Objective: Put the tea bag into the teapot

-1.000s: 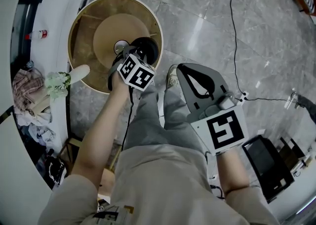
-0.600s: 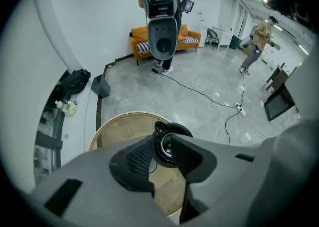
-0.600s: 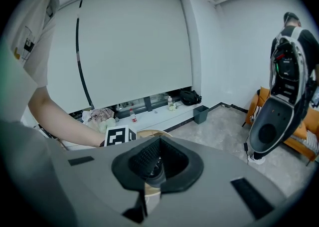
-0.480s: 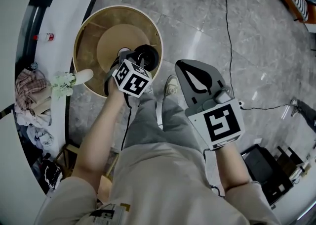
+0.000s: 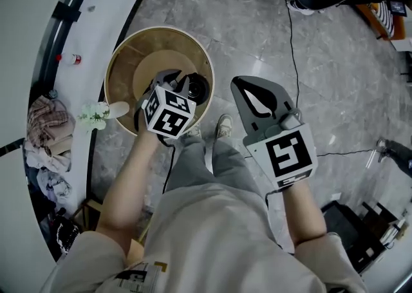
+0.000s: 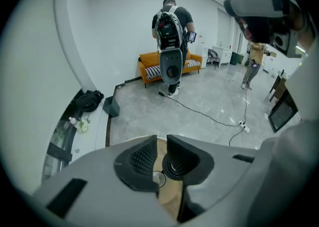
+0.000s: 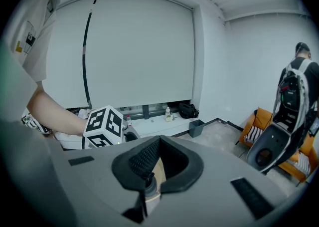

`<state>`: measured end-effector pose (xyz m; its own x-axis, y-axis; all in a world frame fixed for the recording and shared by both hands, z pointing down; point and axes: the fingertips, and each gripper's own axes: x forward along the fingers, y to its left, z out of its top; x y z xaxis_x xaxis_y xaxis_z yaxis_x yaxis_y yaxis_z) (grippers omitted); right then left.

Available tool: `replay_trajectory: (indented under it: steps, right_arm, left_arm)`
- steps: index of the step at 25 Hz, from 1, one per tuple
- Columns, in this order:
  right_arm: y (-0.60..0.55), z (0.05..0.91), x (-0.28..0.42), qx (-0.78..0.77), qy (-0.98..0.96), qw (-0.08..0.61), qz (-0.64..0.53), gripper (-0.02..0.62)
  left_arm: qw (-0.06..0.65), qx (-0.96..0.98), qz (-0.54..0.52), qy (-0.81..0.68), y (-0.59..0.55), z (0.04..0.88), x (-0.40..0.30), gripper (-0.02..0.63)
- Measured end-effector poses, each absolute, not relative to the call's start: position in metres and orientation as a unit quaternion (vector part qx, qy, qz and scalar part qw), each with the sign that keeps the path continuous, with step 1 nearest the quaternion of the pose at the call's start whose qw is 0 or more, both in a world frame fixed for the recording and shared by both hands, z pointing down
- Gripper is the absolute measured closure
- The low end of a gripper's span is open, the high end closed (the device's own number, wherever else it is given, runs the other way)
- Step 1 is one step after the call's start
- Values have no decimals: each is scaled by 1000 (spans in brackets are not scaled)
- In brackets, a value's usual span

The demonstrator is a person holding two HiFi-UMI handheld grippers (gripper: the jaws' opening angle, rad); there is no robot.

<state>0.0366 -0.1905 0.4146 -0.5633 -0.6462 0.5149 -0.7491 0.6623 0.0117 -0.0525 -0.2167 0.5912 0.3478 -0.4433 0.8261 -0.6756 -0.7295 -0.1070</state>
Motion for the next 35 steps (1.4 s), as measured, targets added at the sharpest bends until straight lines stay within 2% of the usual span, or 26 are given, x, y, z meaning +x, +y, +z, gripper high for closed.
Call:
replay_trajectory:
  steps: [5, 9, 14, 22, 29, 35]
  right_arm:
    - [-201, 380, 39, 418, -874, 235, 74, 589]
    - [-207, 352, 42, 435, -870, 225, 56, 589]
    - [-211, 321, 40, 451, -868, 205, 39, 589]
    - [-214, 259, 37, 464, -866, 187, -20, 589]
    - [-210, 198, 45, 478, -861, 159, -72, 589]
    - [-187, 140, 38, 444, -889, 85, -78, 589]
  left_arm:
    - [152, 829, 398, -363, -218, 539, -56, 551]
    - [137, 835, 373, -380, -219, 500, -65, 574]
    - [83, 835, 367, -402, -222, 454, -73, 580]
    - [61, 863, 277, -419, -229, 360, -72, 589]
    - [8, 870, 212, -446, -231, 278, -81, 595]
    - [-35, 869, 160, -466, -223, 219, -91, 597]
